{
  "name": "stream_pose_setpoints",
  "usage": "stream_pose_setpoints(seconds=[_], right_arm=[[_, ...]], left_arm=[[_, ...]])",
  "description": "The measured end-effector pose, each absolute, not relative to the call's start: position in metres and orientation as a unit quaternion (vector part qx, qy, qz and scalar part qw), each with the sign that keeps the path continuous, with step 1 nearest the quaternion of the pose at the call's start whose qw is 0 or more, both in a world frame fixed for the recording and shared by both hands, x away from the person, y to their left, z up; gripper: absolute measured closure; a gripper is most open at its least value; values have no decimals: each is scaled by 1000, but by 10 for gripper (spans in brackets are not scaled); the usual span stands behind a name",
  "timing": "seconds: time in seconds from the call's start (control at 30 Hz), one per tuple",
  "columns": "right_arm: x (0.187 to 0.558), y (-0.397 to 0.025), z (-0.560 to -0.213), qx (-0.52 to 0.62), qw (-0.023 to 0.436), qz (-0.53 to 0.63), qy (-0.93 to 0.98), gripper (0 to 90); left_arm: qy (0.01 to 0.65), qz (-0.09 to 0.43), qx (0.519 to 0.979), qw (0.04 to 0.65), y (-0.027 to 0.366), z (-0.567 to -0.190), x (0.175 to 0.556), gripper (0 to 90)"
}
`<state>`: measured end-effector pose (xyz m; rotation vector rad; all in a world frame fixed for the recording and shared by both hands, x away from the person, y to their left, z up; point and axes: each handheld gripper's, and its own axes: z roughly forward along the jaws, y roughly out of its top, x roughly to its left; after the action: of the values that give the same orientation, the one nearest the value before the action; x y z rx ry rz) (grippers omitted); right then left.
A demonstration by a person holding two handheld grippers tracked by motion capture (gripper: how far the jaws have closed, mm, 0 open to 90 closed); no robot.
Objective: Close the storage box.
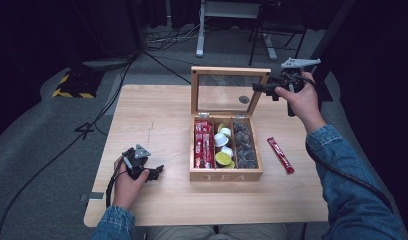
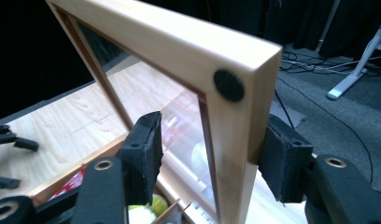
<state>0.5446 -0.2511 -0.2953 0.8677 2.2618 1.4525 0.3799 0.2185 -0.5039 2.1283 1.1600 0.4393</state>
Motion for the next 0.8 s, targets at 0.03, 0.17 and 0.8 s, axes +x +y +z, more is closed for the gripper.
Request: stream_pose_setpoints(seconds=[0.03,0.17,0.8], right_arm=[[541,-251,-296,305,155,508,790,441],[530,-253,-296,303,146,498,799,401],[475,-256,-299,265,171,466,827,401]], left_arm=[[444,168,815,333,218,-504,380,152],[444,168,815,332,219,-504,380,152],[446,170,814,331,218,-504,379,152]])
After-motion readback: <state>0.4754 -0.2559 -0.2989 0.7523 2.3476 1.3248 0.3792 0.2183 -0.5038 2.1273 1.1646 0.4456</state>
